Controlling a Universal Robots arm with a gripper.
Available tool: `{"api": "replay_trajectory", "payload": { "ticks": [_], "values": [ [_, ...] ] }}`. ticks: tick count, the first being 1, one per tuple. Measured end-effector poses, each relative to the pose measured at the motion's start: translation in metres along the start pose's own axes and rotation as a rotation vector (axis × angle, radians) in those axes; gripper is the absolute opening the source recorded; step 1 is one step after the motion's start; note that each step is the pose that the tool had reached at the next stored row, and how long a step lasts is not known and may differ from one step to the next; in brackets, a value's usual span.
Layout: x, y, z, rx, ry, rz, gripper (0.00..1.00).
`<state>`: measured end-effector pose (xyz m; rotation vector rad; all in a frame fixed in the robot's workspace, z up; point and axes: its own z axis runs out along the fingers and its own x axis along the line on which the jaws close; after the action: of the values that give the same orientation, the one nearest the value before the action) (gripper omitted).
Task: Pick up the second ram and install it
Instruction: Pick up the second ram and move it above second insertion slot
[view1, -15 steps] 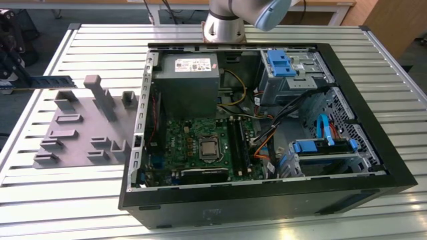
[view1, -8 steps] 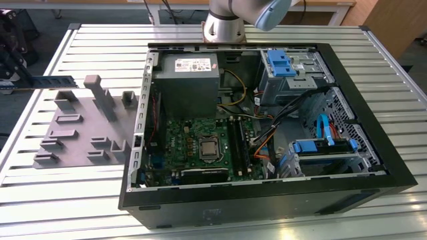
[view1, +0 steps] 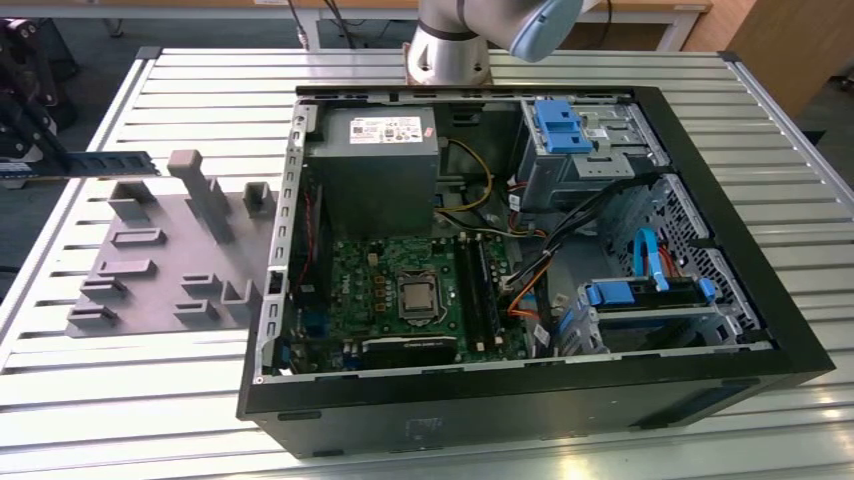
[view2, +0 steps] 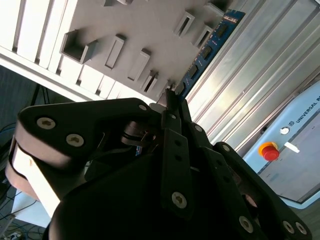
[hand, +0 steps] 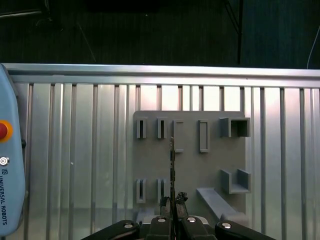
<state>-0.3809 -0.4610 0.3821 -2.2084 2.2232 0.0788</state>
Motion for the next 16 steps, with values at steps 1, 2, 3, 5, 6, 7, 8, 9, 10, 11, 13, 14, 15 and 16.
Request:
{"api": "replay_trajectory", "payload": {
  "ticks": [1, 2, 3, 5, 6, 7, 8, 9, 10, 11, 13, 14, 15, 16],
  "values": [
    [0.0, -0.0003, 0.0, 0.0, 0.0, 0.0, 0.14],
    [0.0, -0.0006, 0.0, 0.0, 0.0, 0.0, 0.14],
    [0.0, -0.0009, 0.0, 0.0, 0.0, 0.0, 0.14],
    [0.0, -0.0016, 0.0, 0.0, 0.0, 0.0, 0.14],
    [0.0, -0.0019, 0.0, 0.0001, 0.0, 0.0, 0.14],
    [0.0, -0.0022, -0.0001, 0.0, 0.0, 0.0, 0.14],
    [0.0, -0.0025, -0.0001, -0.0001, 0.0001, 0.0, 0.14],
    [0.0, -0.0028, 0.0, 0.0001, -0.0001, 0.0, 0.14],
    [0.0, -0.0031, 0.0, 0.0001, -0.0001, 0.0, 0.14],
    [-0.0001, -0.0034, -0.0001, -0.0001, 0.0, 0.0, 0.14],
    [0.0, -0.004, -0.0001, 0.0, 0.0, 0.0, 0.14],
    [0.0, -0.0042, -0.0001, 0.0, 0.0, 0.0, 0.14],
    [0.0, -0.0045, -0.0002, 0.0, 0.0001, 0.0, 0.14],
    [0.0, -0.0048, -0.0001, 0.0, 0.0, 0.0, 0.14]
  ]
}}
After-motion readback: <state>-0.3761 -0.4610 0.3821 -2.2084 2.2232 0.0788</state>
